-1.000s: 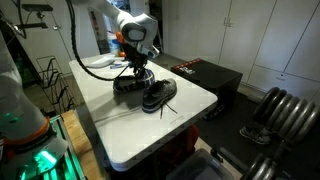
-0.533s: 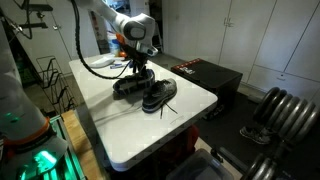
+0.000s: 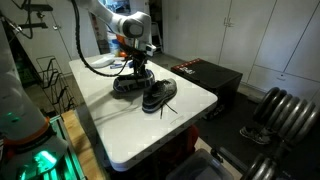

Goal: Flip the left shoe anticlockwise to make it face upside down

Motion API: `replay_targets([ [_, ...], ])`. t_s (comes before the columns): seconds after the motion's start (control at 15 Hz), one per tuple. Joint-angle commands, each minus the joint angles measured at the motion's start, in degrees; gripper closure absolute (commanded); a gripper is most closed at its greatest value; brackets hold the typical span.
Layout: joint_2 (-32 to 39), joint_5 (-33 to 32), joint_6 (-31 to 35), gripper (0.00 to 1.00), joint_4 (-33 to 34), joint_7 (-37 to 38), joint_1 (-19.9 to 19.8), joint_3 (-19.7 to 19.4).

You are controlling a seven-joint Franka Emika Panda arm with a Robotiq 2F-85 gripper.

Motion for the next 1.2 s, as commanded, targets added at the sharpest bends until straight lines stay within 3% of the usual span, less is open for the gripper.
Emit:
replay_targets([
  [0.0, 1.2, -4.2, -1.3, 0.67, 1.1, 3.3, 1.0, 0.3],
  [0.27, 0.8, -10.0, -4.8, 0.77, 2.8, 7.0, 2.2, 0.2],
  [0.67, 1.3, -20.3, -10.4, 0.82, 5.1, 12.6, 4.9, 0.8],
  [1.13, 5.4, -35.1, -26.7, 0.82, 11.1, 15.2, 8.7, 2.0],
])
